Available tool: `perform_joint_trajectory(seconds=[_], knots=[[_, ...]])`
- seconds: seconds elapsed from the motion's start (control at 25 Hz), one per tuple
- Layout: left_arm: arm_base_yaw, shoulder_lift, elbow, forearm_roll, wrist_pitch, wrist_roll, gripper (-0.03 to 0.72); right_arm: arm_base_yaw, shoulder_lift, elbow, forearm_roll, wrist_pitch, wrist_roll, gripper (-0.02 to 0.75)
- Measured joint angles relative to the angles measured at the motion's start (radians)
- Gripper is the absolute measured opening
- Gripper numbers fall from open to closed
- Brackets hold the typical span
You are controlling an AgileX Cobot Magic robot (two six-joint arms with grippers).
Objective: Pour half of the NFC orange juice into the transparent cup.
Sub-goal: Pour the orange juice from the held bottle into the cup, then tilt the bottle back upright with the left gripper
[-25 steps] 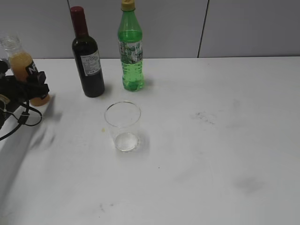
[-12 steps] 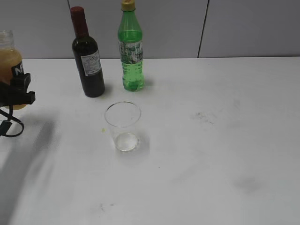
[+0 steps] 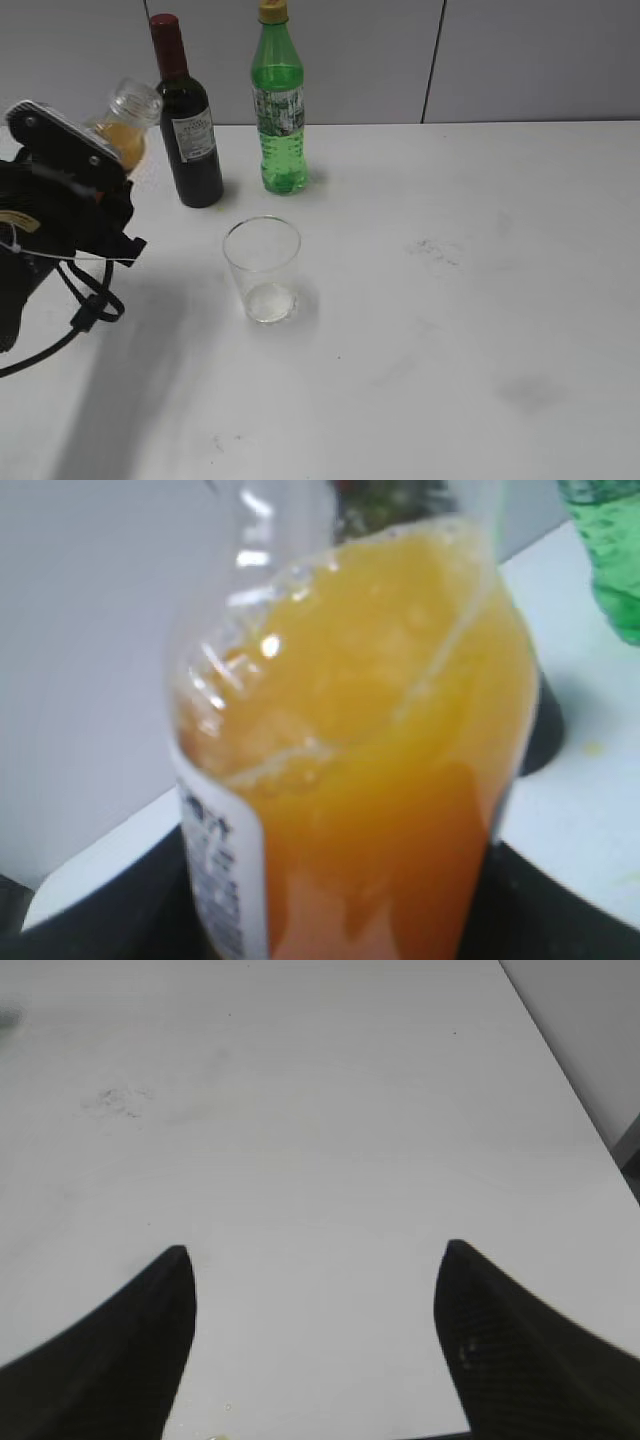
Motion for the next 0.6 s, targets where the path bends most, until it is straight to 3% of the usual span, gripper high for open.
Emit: perform_joint_trajectory(seconds=[0.2, 0.6], knots=[[-0.077, 0.000, 0.000, -0.060, 0.009, 0.152, 0.478, 0.000, 0.000, 0.000, 0.000, 0.000, 0.000, 0.571], [-0.117, 0.000, 0.000, -0.123, 0.020, 0.442, 0.478, 0.000, 0.000, 0.000, 0.000, 0.000, 0.000, 0.571]])
